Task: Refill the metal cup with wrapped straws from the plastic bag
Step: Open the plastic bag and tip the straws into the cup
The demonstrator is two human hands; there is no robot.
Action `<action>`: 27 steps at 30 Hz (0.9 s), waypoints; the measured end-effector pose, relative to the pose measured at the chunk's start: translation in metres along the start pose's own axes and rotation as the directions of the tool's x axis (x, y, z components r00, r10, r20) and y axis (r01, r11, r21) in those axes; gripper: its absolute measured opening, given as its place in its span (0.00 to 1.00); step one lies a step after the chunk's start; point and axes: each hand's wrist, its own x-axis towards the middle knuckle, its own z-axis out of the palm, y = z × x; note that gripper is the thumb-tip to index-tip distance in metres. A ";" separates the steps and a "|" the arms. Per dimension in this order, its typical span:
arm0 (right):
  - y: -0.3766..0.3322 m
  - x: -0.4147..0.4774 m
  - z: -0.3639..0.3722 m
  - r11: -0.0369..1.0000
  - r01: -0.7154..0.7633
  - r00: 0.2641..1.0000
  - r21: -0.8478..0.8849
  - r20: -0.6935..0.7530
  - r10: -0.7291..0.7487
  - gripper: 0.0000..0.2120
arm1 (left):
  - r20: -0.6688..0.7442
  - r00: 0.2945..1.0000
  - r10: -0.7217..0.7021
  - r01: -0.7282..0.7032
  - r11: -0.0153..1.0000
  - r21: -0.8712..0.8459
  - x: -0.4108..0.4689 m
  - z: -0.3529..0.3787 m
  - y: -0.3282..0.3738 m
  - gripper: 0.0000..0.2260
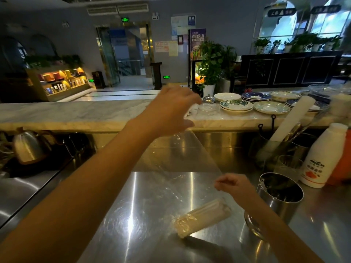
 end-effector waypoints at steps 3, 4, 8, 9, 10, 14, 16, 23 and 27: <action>-0.020 0.009 -0.006 0.993 0.100 0.995 -0.055 0.027 -0.099 0.12 | 0.104 0.969 0.226 -0.228 0.974 0.007 0.000 0.018 0.030 0.20; -0.026 0.012 -0.008 0.988 0.126 0.992 -0.086 0.035 -0.124 0.12 | 0.177 0.951 0.255 -0.265 0.963 0.037 0.000 0.027 0.036 0.20; -0.039 0.017 -0.015 0.963 0.193 0.981 -0.189 0.045 -0.188 0.13 | 0.354 0.897 0.264 -0.305 0.950 0.062 0.000 0.048 0.042 0.12; -0.039 0.016 -0.017 0.960 0.196 0.981 -0.199 0.048 -0.191 0.14 | 0.364 0.893 0.265 -0.301 0.952 0.047 -0.001 0.051 0.042 0.08; -0.038 0.015 -0.019 0.960 0.194 0.981 -0.203 0.054 -0.187 0.13 | 0.373 0.891 0.260 -0.296 0.954 0.042 -0.001 0.052 0.042 0.06; -0.022 0.008 -0.024 0.958 0.123 0.991 -0.259 0.082 -0.106 0.12 | 0.460 0.862 0.214 -0.283 0.955 0.086 -0.002 0.054 0.038 0.08; -0.008 0.003 -0.026 0.943 0.069 0.995 -0.325 0.087 -0.043 0.08 | 0.487 0.853 0.188 -0.264 0.960 0.090 -0.001 0.055 0.032 0.08; 0.010 -0.005 -0.027 0.959 -0.014 0.992 -0.283 -0.127 -0.023 0.08 | 0.459 0.881 0.113 -0.114 0.993 -0.027 -0.009 0.058 0.009 0.06; -0.010 -0.005 -0.029 0.974 0.077 0.978 -0.214 -0.173 -0.115 0.10 | 0.411 0.911 0.026 0.036 0.989 -0.142 -0.023 0.059 -0.011 0.05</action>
